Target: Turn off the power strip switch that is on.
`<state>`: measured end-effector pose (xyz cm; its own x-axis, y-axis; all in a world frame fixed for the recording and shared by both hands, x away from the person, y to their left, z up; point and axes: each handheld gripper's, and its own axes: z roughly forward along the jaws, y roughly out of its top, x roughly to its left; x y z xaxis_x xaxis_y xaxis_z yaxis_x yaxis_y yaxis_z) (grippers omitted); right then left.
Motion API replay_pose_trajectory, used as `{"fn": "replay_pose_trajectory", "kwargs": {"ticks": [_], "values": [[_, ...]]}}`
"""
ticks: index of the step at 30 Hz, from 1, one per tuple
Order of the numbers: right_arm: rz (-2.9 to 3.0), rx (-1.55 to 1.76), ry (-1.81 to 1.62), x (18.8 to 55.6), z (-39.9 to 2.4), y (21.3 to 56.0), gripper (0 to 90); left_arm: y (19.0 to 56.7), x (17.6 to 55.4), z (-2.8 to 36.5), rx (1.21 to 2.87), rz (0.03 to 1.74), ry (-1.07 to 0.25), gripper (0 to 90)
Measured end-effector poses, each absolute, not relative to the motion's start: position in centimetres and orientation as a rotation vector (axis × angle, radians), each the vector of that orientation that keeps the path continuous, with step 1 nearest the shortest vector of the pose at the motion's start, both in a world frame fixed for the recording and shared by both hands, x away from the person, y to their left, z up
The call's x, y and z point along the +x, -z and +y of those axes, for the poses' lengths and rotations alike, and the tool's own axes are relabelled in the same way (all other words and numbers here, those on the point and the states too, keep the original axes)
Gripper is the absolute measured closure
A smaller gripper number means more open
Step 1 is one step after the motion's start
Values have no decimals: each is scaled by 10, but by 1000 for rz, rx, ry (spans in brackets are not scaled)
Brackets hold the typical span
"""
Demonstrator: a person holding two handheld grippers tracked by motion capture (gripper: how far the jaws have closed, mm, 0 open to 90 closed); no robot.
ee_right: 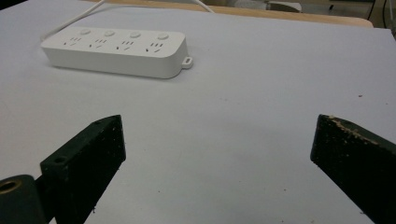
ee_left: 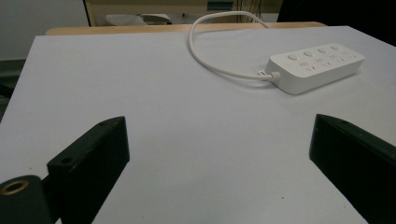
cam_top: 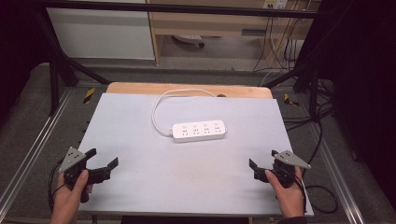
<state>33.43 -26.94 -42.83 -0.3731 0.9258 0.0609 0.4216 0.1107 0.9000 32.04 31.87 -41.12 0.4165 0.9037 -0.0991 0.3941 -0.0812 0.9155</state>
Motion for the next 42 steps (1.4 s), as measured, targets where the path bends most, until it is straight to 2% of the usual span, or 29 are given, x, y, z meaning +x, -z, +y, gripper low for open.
{"fn": "replay_pose_trajectory", "kwargs": {"ticks": [6,16,31,36,42], "values": [[1838,1312,-1267,334,-267,423,29,412,320,319,1672,1153,-639,50],[1851,1244,-1323,340,-247,394,26,412,320,318,1686,1148,-639,50],[1877,1190,-1324,373,-220,362,25,413,321,318,1688,1154,-634,50],[1882,1172,-1326,379,-213,357,48,413,321,318,1689,1154,-634,50],[1859,1189,-1357,391,-209,351,116,413,321,319,1693,1153,-635,50]]}}
